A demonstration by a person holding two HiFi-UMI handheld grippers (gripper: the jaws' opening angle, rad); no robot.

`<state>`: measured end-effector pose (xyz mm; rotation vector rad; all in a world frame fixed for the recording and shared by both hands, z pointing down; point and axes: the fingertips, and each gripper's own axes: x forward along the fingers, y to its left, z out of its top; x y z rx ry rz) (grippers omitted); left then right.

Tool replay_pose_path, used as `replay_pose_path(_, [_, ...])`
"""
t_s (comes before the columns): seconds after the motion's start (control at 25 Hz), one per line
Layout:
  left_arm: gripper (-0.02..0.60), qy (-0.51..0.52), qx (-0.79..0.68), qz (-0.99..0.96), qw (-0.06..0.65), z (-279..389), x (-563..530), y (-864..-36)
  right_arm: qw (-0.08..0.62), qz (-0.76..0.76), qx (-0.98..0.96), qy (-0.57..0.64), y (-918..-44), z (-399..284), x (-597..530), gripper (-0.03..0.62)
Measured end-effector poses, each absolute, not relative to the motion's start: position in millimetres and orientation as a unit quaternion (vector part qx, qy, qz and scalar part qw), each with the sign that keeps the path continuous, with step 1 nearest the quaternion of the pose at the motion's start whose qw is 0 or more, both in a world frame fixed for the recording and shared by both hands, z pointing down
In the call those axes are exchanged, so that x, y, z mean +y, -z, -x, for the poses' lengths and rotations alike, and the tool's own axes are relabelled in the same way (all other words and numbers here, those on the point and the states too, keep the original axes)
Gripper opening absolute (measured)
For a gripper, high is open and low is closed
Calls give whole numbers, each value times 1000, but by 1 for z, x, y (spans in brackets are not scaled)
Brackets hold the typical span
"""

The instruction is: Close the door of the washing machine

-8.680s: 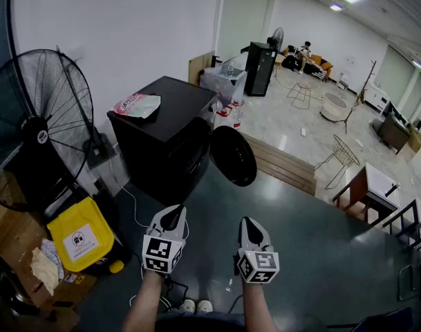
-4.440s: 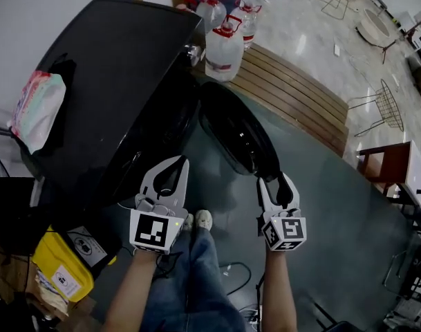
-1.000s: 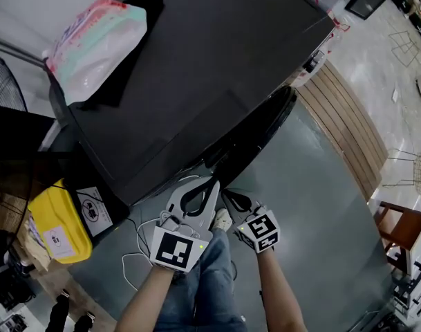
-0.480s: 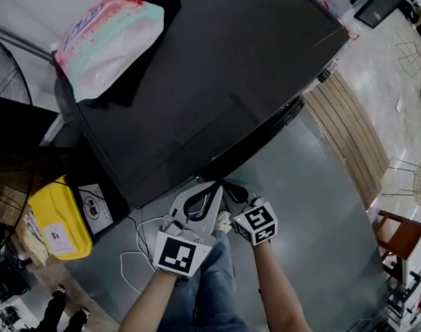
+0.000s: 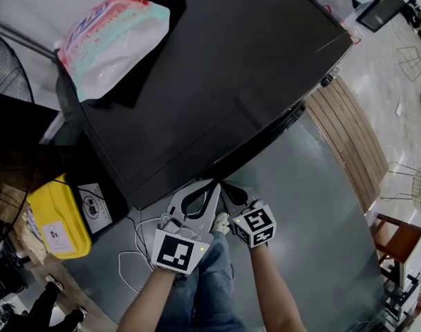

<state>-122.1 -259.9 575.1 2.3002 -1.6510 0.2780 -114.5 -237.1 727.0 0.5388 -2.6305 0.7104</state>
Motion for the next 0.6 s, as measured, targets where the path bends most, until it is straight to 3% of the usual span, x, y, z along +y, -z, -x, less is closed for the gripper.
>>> replay_pose_path(0.28, [8,-98,-565,-807,143,110,-265,-560,157,-235,-926,-249,-698,90,-251,12])
replay_pose_path(0.6, [8,-85,-548,-826,102,89,-286,-500,121,-320,-921,-184,-608,27,-298,12])
